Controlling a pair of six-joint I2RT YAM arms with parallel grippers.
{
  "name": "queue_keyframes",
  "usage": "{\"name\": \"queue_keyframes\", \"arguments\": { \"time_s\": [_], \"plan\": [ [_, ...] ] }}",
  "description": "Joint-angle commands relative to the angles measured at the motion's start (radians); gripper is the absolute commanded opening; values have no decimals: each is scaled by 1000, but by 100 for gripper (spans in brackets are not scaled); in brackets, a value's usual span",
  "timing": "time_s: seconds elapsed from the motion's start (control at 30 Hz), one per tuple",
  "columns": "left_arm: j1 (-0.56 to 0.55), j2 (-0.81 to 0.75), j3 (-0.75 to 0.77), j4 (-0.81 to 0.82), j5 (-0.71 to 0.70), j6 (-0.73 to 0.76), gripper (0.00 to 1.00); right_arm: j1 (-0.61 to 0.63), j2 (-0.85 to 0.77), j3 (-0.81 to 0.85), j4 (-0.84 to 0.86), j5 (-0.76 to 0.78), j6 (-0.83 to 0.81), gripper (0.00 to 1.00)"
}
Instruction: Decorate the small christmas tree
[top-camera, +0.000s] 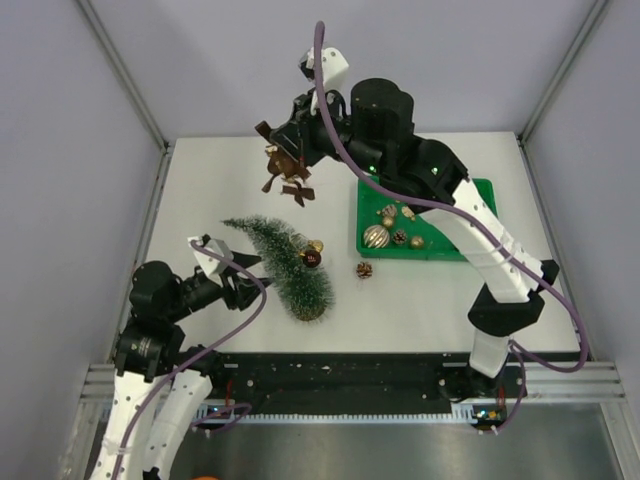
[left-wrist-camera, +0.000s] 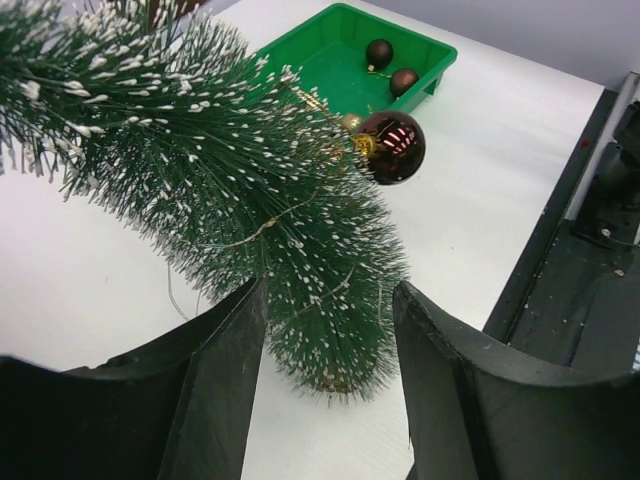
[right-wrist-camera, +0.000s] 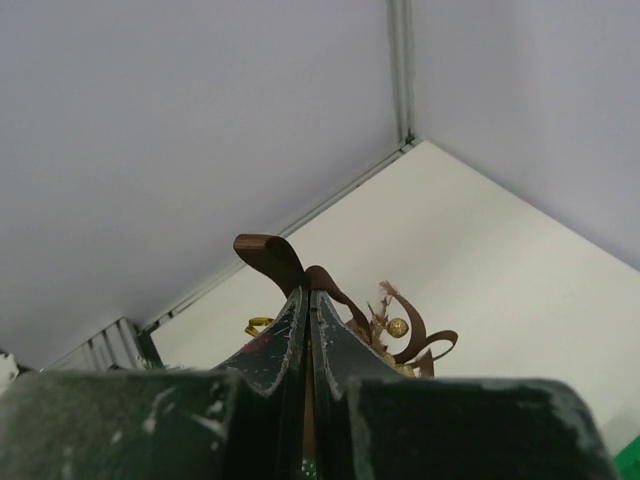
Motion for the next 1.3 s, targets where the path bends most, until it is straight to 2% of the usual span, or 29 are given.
{"name": "queue_keyframes", "arguments": {
  "time_s": [0.0, 0.37, 0.53, 0.83, 0.97, 1.1, 1.27],
  "plan": [
    [0, -26, -41, 120, -71, -51, 57, 16, -59, -68, 65, -129, 67, 0],
    [1, -35, -61, 136, -70, -73, 48, 92, -148, -178, 59, -123, 75, 0],
    [0, -40, -69, 140, -80, -79, 40, 128, -173, -206, 47, -115, 75, 0],
    [0, -38, -80, 171, -87, -131, 23, 230, -283, -442, 76, -46, 103, 0],
    [0, -38, -80, 176, -80, -139, 23, 249, -324, -571, 108, -46, 153, 1],
    [0, -40, -80, 173, -71, -140, 23, 254, -363, -706, 166, -46, 201, 8],
    [0, -40, -83, 174, -67, -140, 23, 261, -384, -801, 222, -55, 239, 9]
  ]
}}
